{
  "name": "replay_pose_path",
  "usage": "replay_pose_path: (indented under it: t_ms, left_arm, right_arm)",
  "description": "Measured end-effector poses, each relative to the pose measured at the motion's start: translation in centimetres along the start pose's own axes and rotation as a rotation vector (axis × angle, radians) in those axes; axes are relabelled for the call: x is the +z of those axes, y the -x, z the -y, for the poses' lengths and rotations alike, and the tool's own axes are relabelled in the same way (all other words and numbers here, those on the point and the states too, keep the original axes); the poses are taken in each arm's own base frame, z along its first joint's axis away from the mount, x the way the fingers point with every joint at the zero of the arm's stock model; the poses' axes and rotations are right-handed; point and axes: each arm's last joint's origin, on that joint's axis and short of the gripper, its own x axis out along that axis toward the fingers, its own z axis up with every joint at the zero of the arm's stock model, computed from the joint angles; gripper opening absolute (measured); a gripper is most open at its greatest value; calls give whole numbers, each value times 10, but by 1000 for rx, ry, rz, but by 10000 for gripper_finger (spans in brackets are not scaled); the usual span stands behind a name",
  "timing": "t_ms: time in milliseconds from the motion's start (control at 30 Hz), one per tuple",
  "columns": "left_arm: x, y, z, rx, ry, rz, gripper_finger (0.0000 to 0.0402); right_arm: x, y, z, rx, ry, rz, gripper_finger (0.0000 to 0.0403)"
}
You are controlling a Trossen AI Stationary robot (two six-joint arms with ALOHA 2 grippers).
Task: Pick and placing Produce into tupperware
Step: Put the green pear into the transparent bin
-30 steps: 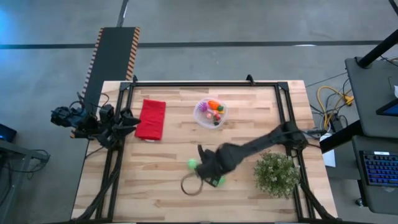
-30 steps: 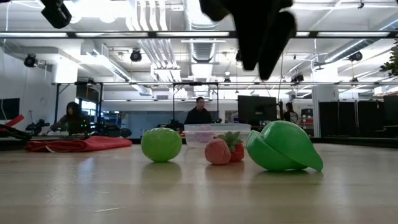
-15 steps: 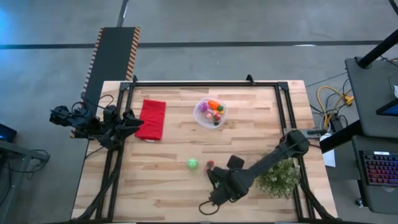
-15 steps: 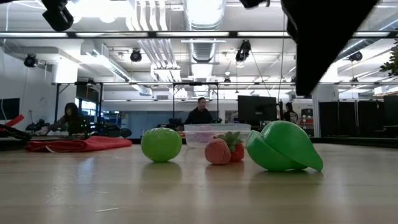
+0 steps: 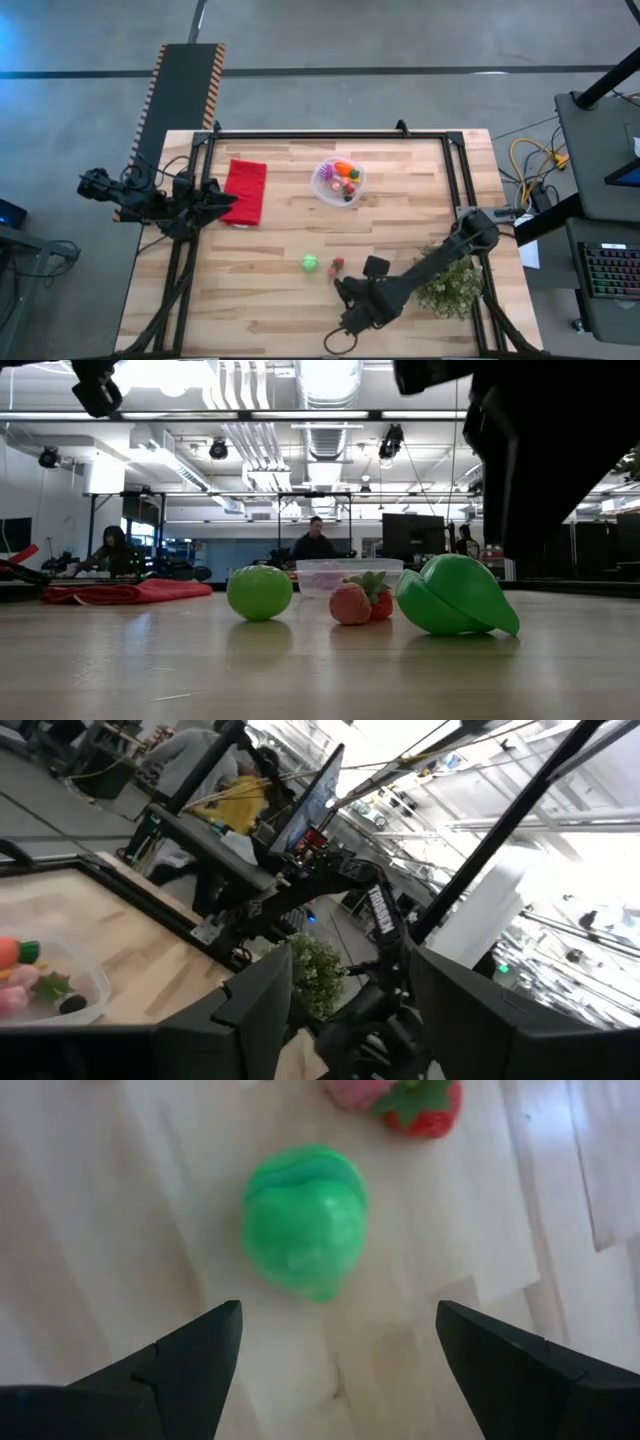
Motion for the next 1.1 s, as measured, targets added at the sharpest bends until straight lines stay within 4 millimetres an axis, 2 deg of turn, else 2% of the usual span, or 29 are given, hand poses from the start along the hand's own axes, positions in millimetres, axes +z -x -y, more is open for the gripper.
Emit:
replay_pose_path:
  t_ms: [133,267,400,600,900,1100]
  left_arm:
    - [-1,-1,0,5,4,-6,192]
    - [-1,-1,0,6,45,-5,192]
    - [-1,-1,0,8,48,-1,192]
    - [0,-1,0,7,49,1,192]
    - [1,1,0,1,52,5,192]
    - [0,1,0,3,49,1,192]
  right_arm:
    - [5,7,-2,51,29,9,327]
    - [22,10,-2,194,-24,-19,326]
    - [37,16,4,215,-41,25,326]
    - [44,4,16,207,-49,-19,325]
    - [42,-21,19,257,-15,-58,323]
    - [42,-27,22,242,9,-51,320]
